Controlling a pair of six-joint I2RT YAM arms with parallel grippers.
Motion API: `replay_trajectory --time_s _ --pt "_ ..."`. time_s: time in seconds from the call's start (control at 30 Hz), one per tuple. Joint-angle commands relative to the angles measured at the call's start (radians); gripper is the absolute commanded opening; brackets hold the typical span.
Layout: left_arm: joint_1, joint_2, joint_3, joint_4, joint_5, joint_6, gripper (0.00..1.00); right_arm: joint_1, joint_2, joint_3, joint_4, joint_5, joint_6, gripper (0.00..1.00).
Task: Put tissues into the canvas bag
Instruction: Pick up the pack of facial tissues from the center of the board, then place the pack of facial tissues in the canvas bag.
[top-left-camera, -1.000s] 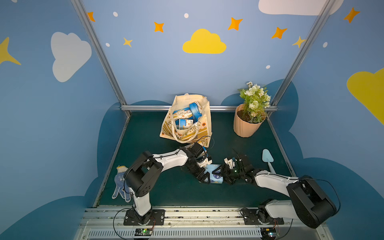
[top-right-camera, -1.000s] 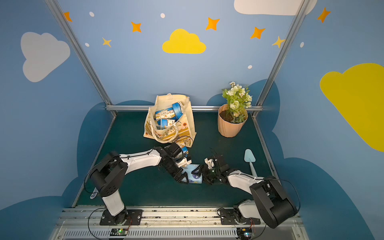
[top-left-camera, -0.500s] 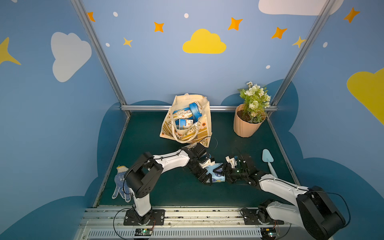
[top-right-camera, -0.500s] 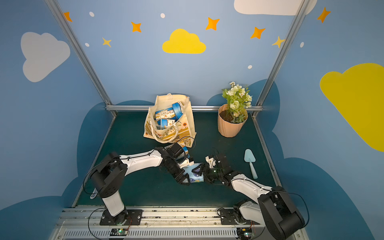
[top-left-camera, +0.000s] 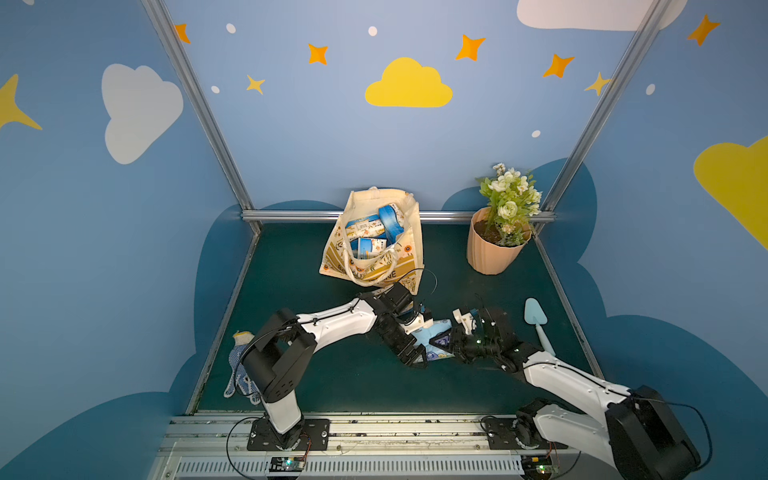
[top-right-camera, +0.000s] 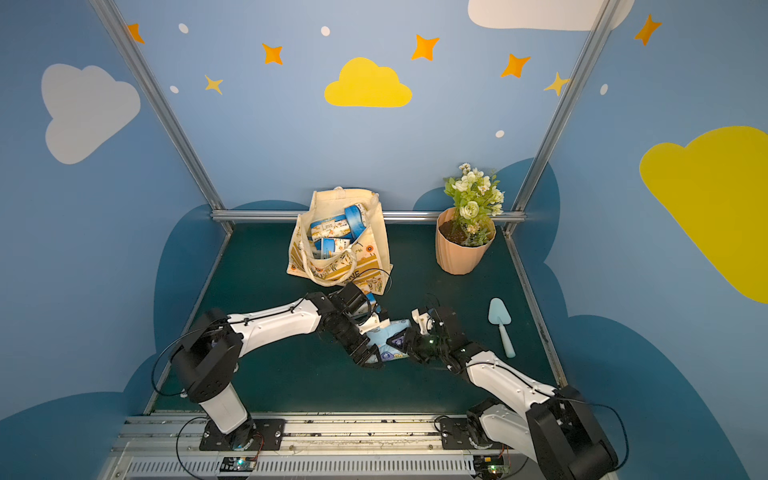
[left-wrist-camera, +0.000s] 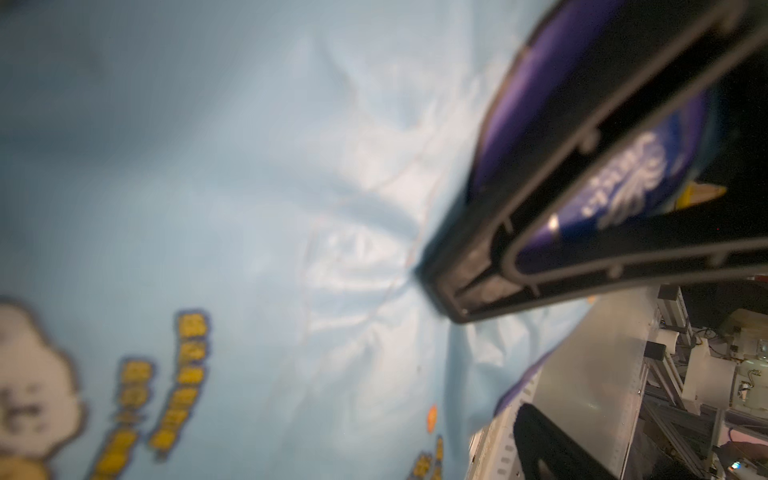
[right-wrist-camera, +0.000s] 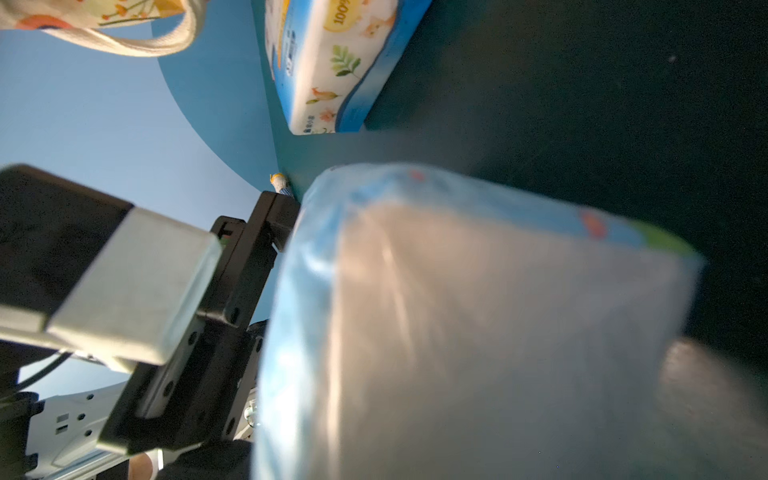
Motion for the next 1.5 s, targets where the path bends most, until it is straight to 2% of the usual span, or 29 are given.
replay_trajectory --time_s 0.0,0.13,0.3,0.43,0.57,0.73,0.87,0.93,1.03,1.23,1.47 --pt "0.005 -0.050 0.082 -0.154 0.011 0.123 1.00 -0.014 -0.075 0.052 -0.101 0.013 -0.047 0.48" --pt "0.010 -0.089 0.135 -0.313 -0.034 0.231 1.00 -0.044 -0.169 0.110 -0.233 0.023 -0.087 0.48" --pt "0.048 -0.197 0.150 -0.382 -0.066 0.259 1.00 -0.067 -0.239 0.218 -0.386 0.041 -0.154 0.48" --pt "0.112 -0.279 0.230 -0.456 -0.092 0.264 1.00 -0.075 -0.216 0.350 -0.488 0.044 -0.222 0.48" --pt "0.183 -0.362 0.289 -0.497 -0.198 0.249 1.00 -0.077 -0.144 0.488 -0.544 0.021 -0.284 0.48" --pt "0.355 -0.468 0.244 -0.444 -0.218 0.155 1.00 -0.079 -0.049 0.661 -0.561 0.003 -0.330 0.49" --pt "0.412 -0.513 0.190 -0.464 -0.299 0.155 1.00 -0.080 0.061 0.801 -0.561 -0.036 -0.376 0.48" --pt "0.459 -0.547 0.151 -0.447 -0.272 0.123 1.00 -0.079 0.118 0.869 -0.535 -0.063 -0.384 0.48" --pt "0.479 -0.578 0.079 -0.433 -0.299 0.092 1.00 -0.079 0.204 0.961 -0.482 -0.108 -0.383 0.49" --pt "0.537 -0.624 0.000 -0.414 -0.338 0.116 1.00 -0.075 0.405 1.177 -0.429 -0.165 -0.392 0.49" --pt "0.581 -0.615 -0.025 -0.389 -0.277 0.074 1.00 -0.057 0.612 1.382 -0.348 -0.185 -0.396 0.51"
